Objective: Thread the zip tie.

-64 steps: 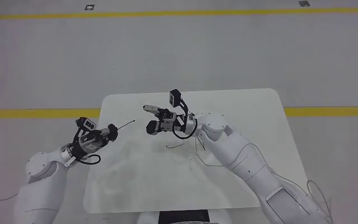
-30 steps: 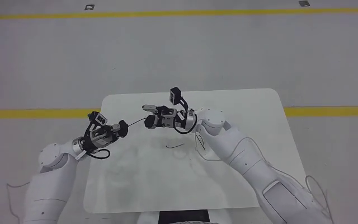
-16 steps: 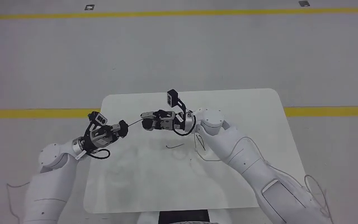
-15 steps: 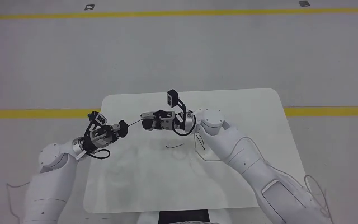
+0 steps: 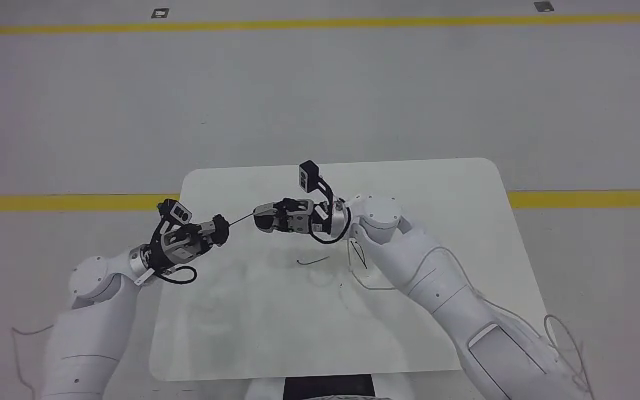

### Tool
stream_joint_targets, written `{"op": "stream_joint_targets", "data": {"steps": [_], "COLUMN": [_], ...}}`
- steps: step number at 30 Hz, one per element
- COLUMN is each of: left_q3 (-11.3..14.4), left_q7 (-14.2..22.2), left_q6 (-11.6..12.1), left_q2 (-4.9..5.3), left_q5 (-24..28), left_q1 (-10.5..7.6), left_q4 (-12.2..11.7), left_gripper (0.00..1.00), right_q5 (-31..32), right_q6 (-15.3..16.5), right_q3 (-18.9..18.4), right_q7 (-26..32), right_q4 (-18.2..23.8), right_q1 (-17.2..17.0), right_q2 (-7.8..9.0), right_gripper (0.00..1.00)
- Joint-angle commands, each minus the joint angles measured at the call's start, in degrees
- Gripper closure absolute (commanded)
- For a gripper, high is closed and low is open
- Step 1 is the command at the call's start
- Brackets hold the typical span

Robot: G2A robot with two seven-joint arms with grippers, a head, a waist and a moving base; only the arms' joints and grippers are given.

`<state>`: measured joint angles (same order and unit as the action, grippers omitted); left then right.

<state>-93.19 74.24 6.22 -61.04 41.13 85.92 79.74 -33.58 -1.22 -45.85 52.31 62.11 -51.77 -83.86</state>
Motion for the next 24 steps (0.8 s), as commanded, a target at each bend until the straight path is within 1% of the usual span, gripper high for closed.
{"op": "stream_joint_targets", "data": {"steps": [1, 3, 4, 14, 15, 16, 17, 19, 20, 21, 24], "left_q3": [0.0, 0.0, 0.0, 0.0, 0.0, 0.0, 0.0, 0.06, 0.34, 0.48, 0.75], "left_q7": [0.0, 0.0, 0.0, 0.0, 0.0, 0.0, 0.0, -0.35, -1.81, -2.45, -2.96], "left_q6": [0.0, 0.0, 0.0, 0.0, 0.0, 0.0, 0.0, 0.01, 0.41, 0.69, 1.68], "left_q2": [0.0, 0.0, 0.0, 0.0, 0.0, 0.0, 0.0, -0.01, -0.06, -0.09, -0.11], "left_q5": [0.0, 0.0, 0.0, 0.0, 0.0, 0.0, 0.0, -0.04, -0.16, 0.04, 1.07], "left_q1": [0.0, 0.0, 0.0, 0.0, 0.0, 0.0, 0.0, -0.01, 0.04, 0.15, 0.25], "left_q4": [0.0, 0.0, 0.0, 0.0, 0.0, 0.0, 0.0, 0.09, 0.66, 0.94, 1.27], "left_gripper": [1.0, 1.0, 1.0, 1.0, 0.98, 0.56, 0.0, 0.0, 0.0, 0.0, 0.0], "right_q5": [0.1, 0.31, 0.43, 1.41, 1.61, 1.98, 1.76, 1.65, 1.62, 1.59, 1.55], "right_q6": [-0.03, 0.06, 0.1, -0.24, 0.01, 0.62, 1.24, 1.84, 1.8, 1.71, 1.56], "right_q3": [-0.13, -0.28, -0.32, -0.79, -0.87, -0.98, -1.18, -1.42, -1.43, -1.37, -1.02], "right_q7": [-0.04, -0.18, -0.23, -0.3, -0.43, -0.86, -1.4, -2.32, -2.59, -2.71, -3.29], "right_q4": [0.12, 0.28, 0.35, 0.91, 1.0, 1.16, 1.41, 1.72, 1.92, 2.08, 2.41], "right_q1": [-0.12, -0.24, -0.3, -0.62, -0.63, -0.69, -1.0, -1.34, -1.48, -1.57, -1.88], "right_q2": [0.01, 0.01, 0.01, 0.03, 0.03, 0.04, 0.02, -0.02, -0.05, -0.1, -0.3], "right_gripper": [0.91, 0.96, 1.0, 1.0, 1.0, 1.0, 1.0, 1.0, 1.0, 1.0, 1.0]}}
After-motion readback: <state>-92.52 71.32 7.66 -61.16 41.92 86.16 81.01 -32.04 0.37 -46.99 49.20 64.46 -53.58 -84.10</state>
